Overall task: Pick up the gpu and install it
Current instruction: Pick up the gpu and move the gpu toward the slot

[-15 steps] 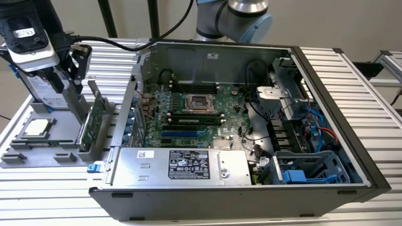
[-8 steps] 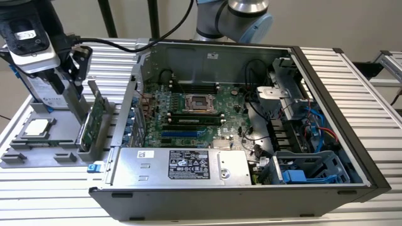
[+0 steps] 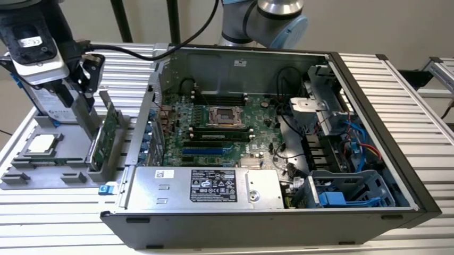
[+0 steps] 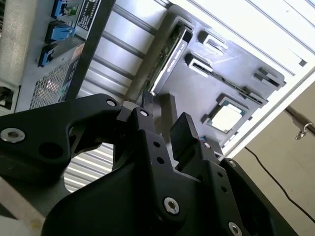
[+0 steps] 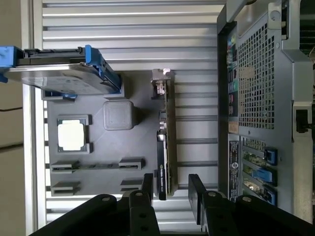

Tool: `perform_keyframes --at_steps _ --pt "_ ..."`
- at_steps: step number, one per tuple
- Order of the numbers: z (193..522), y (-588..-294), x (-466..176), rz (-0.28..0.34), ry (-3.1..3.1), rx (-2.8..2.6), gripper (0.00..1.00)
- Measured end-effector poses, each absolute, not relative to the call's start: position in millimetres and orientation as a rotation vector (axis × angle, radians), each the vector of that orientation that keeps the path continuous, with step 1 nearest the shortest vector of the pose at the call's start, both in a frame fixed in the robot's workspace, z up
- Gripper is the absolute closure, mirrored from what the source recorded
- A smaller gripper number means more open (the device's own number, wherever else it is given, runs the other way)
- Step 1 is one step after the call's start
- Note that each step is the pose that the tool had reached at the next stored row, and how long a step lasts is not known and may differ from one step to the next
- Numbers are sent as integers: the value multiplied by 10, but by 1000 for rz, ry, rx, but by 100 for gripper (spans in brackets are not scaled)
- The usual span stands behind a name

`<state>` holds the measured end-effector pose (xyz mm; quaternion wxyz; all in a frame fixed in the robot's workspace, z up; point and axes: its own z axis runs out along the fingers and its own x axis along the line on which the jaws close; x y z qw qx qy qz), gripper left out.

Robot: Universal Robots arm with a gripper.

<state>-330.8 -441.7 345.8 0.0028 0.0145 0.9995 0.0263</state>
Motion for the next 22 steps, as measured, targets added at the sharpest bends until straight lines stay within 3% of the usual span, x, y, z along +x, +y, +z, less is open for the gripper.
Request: perform_keyframes --at_steps 22 --pt "3381 -4417 -3308 83 3135 46 0"
